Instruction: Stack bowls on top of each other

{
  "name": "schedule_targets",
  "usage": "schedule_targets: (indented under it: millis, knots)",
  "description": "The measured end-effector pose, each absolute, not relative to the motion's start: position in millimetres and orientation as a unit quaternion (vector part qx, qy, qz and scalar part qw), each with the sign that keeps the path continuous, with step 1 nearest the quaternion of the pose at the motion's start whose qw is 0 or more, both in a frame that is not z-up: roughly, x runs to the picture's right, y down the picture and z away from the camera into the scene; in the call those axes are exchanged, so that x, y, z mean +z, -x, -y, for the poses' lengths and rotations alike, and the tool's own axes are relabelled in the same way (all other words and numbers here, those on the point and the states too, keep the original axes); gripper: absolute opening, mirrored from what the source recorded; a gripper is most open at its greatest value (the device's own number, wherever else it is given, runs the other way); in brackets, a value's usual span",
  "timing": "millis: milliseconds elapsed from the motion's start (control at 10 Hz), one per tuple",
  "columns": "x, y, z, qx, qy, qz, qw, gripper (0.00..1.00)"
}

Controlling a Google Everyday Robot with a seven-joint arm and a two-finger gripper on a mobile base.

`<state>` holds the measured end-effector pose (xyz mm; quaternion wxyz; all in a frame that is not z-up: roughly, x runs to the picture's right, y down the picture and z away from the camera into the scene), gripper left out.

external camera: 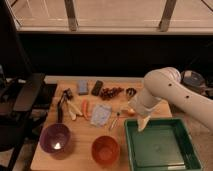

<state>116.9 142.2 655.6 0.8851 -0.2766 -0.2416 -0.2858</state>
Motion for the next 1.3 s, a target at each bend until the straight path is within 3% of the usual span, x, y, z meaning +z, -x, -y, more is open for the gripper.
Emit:
schedule_targets:
  millis: [500,800,1300]
  knots:
    - [671.1,-47.9,-170.6,-0.362,0.285,0.252,0.851,0.74]
    - [692.6,-13.5,-198.4,-0.322,0.311,0.265,0.854,0.74]
    - [694.5,14.9,-220.3,-0.287,0.327,0.276,0.857,0.74]
